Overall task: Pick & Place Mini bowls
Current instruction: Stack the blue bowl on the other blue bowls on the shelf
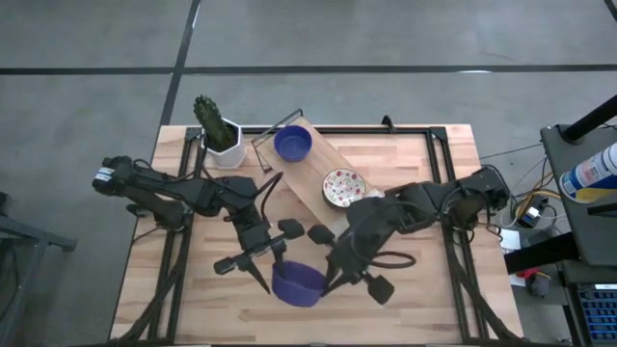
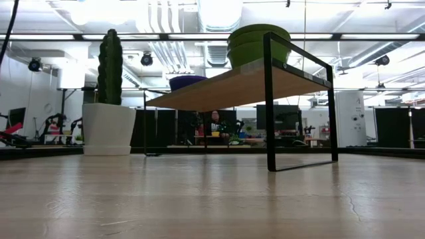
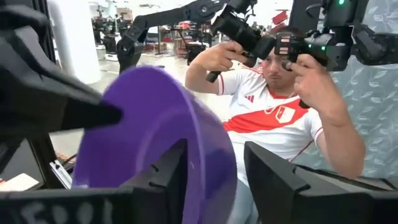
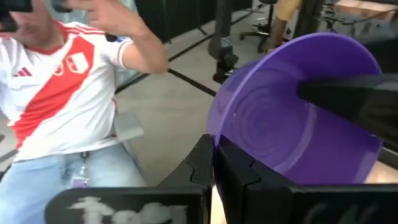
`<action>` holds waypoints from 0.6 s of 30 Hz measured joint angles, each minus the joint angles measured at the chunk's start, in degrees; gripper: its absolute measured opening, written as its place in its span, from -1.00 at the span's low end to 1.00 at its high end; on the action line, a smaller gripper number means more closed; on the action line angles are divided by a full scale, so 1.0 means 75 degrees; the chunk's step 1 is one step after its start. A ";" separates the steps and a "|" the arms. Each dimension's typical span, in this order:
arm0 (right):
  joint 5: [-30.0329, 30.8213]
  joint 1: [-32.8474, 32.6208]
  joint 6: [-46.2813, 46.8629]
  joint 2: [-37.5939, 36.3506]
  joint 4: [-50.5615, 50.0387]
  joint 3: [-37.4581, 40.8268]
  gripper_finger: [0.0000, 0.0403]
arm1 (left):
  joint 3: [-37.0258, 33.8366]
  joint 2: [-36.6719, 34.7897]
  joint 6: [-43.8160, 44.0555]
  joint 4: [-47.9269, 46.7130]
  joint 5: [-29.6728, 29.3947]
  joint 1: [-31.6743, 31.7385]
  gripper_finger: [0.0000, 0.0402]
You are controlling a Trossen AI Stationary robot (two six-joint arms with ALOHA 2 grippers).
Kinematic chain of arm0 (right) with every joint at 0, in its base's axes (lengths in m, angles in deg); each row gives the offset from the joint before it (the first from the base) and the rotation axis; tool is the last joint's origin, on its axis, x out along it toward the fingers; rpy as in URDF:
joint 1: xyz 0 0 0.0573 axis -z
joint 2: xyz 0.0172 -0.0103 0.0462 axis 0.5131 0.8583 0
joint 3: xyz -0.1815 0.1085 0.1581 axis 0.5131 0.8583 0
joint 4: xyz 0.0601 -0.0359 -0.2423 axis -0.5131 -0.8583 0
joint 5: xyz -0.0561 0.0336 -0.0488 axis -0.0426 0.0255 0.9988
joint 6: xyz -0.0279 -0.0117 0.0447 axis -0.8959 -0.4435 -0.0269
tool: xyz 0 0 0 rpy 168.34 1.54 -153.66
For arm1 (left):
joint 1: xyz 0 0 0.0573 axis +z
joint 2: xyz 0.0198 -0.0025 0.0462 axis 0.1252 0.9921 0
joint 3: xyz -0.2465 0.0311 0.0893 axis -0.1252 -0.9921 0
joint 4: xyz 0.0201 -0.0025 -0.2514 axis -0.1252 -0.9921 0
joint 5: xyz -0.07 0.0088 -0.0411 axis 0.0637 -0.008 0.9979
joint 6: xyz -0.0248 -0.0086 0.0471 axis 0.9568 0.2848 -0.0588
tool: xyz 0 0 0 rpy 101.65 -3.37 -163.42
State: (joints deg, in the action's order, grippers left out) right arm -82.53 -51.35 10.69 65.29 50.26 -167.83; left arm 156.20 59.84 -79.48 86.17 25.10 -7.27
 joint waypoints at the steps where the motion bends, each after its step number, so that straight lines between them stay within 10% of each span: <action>1: -0.0034 0.0003 0.0014 -0.0010 0.0000 0.0000 -0.96 | 0.0000 -0.0005 0.0005 -0.0037 -0.0001 -0.0003 -0.29; 9: -0.0051 0.0030 0.0020 -0.0043 -0.0011 0.0000 -0.96 | 0.0000 -0.0026 -0.0144 -0.0240 0.0178 0.0006 -0.90; 18: 0.0208 0.0039 0.0414 -0.0055 -0.0012 0.0000 -0.84 | 0.0009 -0.0046 -0.0239 -0.0704 0.0137 0.0115 -0.99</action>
State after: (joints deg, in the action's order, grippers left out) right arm -80.96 -51.05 13.79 64.88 50.18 -167.83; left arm 156.26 59.50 -81.27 80.89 26.13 -6.40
